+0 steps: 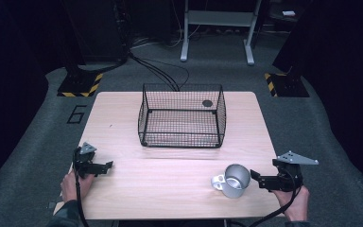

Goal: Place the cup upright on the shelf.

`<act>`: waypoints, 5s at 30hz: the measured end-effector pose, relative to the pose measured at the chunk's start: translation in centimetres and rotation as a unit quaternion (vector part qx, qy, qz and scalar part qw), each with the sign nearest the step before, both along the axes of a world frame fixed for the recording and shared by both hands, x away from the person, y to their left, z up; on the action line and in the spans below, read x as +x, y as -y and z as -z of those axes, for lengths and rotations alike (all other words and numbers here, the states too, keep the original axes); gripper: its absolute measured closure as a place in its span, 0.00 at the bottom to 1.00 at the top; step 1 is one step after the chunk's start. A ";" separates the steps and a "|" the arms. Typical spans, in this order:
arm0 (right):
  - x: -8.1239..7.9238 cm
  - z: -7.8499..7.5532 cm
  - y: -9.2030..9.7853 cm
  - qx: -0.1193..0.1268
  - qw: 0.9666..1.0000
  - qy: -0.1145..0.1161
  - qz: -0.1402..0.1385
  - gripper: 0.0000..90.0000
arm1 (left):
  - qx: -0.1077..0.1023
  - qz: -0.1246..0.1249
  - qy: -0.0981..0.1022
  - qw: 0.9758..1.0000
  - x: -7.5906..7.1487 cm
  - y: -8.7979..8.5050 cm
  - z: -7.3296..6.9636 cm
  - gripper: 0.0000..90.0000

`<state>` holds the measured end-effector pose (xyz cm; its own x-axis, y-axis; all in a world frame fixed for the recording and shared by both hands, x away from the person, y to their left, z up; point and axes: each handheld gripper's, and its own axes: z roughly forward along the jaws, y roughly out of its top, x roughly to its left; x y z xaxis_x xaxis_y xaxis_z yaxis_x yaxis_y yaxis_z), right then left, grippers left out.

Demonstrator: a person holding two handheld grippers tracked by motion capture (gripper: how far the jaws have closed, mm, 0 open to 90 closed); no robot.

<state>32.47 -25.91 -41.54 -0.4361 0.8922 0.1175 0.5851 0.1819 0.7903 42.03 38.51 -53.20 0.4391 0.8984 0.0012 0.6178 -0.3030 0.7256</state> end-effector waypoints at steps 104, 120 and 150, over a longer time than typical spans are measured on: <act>5.7 -1.8 -12.3 -0.101 0.986 -0.023 -0.133 0.07 | 0.002 0.000 0.003 1.000 0.0 0.0 0.0 0.00; 7.2 -3.7 -14.1 -0.099 0.982 -0.018 -0.160 0.07 | 0.001 0.000 0.003 1.000 0.0 0.0 0.0 0.00; 9.4 -7.2 -16.0 -0.097 0.977 0.000 -0.188 0.07 | 0.002 -0.001 0.001 1.000 0.0 0.0 0.0 0.00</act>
